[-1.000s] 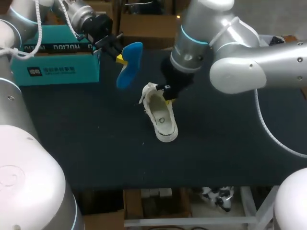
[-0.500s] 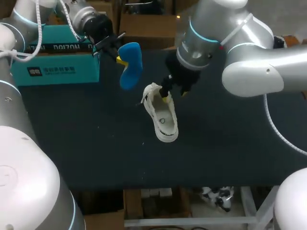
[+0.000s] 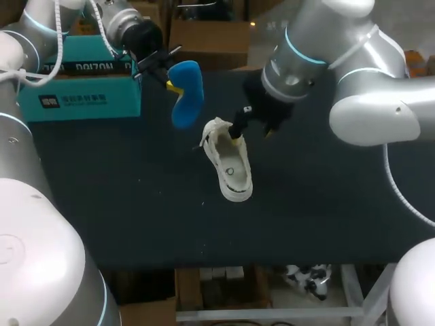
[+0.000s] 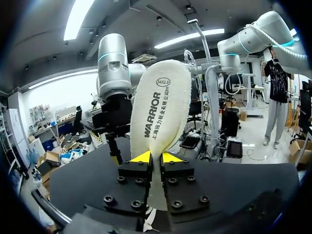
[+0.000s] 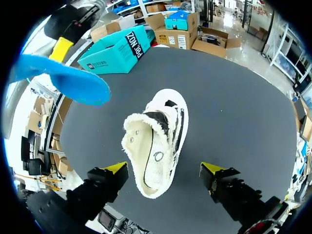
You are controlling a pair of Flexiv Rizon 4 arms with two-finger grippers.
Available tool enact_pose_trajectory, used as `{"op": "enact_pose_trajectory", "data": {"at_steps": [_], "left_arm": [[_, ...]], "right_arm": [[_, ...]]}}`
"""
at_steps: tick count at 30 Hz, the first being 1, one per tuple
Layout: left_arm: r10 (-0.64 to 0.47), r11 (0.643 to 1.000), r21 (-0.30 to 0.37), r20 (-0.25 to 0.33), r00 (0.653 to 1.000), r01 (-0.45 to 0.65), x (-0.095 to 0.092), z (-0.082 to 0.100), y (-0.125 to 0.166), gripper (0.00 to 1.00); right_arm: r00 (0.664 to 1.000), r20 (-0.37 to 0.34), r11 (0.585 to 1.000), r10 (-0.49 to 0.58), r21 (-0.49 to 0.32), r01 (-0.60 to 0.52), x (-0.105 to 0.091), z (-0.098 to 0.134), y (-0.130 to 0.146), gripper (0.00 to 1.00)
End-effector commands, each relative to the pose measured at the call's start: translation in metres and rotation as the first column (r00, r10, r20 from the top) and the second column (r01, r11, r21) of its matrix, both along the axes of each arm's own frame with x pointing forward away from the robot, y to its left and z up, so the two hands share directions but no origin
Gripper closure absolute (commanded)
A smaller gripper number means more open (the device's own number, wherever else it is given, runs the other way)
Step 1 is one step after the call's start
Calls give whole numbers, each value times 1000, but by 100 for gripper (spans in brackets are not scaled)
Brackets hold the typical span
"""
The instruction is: Open the shoe tongue, take the insole out of the shoe, put the insole back into the shoe, and pack the shoe into the shoebox
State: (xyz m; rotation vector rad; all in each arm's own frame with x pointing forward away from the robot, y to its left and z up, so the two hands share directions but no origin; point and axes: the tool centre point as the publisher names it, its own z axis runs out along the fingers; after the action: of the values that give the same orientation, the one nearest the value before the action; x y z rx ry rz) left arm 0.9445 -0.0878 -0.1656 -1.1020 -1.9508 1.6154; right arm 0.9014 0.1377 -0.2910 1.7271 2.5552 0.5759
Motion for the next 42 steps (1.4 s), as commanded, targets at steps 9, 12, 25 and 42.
{"op": "enact_pose_trajectory", "data": {"at_steps": [9, 12, 25, 42], "left_arm": [[-201, 974, -127, -116, 973, 186, -46, 9, -15, 100], [-237, 963, -167, -152, 960, 212, -54, 11, -15, 100], [-195, 972, -184, -260, 946, 149, -80, 26, -31, 100], [-198, 966, -230, -365, 910, 118, -79, 52, -59, 100]], "right_arm": [[907, -378, 938, -187, 206, 279, -23, 24, -39, 0], [907, -378, 938, -187, 206, 279, -23, 24, -39, 0], [659, -688, 814, -304, 171, 555, -35, 26, -39, 0], [626, -710, 794, -322, 156, 587, -35, 27, -40, 0]]}}
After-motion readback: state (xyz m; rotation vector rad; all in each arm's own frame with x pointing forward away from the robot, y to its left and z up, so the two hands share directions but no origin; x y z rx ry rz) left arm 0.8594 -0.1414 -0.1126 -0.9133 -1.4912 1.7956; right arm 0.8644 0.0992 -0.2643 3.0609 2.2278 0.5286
